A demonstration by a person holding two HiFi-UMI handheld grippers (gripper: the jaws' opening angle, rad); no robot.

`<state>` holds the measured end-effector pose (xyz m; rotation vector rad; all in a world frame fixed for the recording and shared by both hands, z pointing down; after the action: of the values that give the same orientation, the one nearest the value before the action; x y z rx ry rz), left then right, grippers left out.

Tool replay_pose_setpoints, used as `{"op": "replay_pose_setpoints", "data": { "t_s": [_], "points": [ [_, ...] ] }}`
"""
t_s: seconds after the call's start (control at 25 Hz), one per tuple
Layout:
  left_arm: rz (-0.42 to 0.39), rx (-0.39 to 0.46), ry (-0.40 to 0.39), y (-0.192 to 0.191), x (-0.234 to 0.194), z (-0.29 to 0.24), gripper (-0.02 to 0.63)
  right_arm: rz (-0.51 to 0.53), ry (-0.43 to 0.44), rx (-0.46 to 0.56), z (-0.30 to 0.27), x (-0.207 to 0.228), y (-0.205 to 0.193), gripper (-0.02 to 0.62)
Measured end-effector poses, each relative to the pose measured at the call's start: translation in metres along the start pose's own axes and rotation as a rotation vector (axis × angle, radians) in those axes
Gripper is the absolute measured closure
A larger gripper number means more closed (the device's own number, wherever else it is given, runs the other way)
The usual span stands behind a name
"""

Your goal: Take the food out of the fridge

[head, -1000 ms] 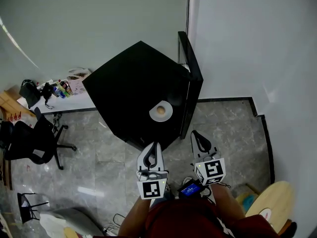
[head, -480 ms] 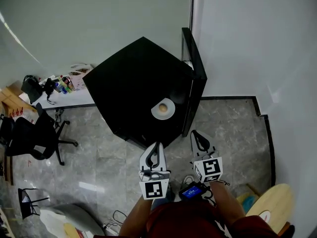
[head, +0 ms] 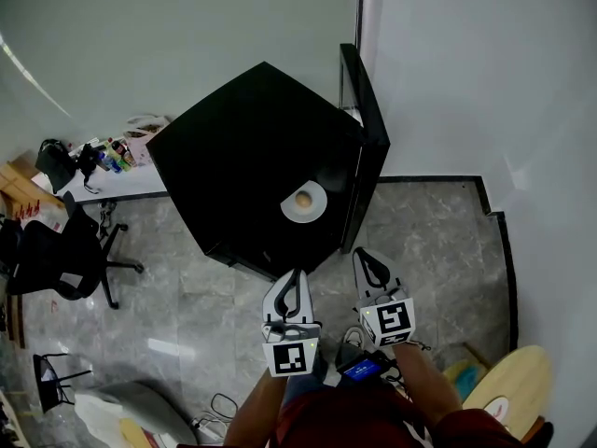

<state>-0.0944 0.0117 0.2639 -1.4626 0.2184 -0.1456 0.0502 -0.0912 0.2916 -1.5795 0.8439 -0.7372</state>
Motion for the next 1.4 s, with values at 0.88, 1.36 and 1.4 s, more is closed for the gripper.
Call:
{"op": "replay_pose_setpoints", "data": {
  "t_s": [0.88,1.36,1.4],
  "points": [
    [-0.002,-0.071,0.018,-0.057,0.006,-0.015,0.592,-0.006,0.034,-0.035,-0.012,0.009,-0.042,0.574],
    [0.009,-0.091,0.028,-0.091,0.006,-0.026,0.592,0.031,0.072,0.019,-0.027,0.009,-0.062,0.572],
    [0.008,-0.092,0.030,-0.094,0.005,-0.026,0.594,0.031,0.073,0.033,-0.028,0.009,-0.064,0.572]
  ]
}}
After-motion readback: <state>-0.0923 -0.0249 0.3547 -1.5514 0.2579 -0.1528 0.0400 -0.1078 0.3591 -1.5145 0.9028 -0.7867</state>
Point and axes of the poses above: the fingertips, and each gripper's own axes: z backward along the fingers, x to its right, y out of its top, the point moved 8 cm from there along z, backward along the fingers, and after that the axes turned 8 degrees about y, right-handed, at the moved point
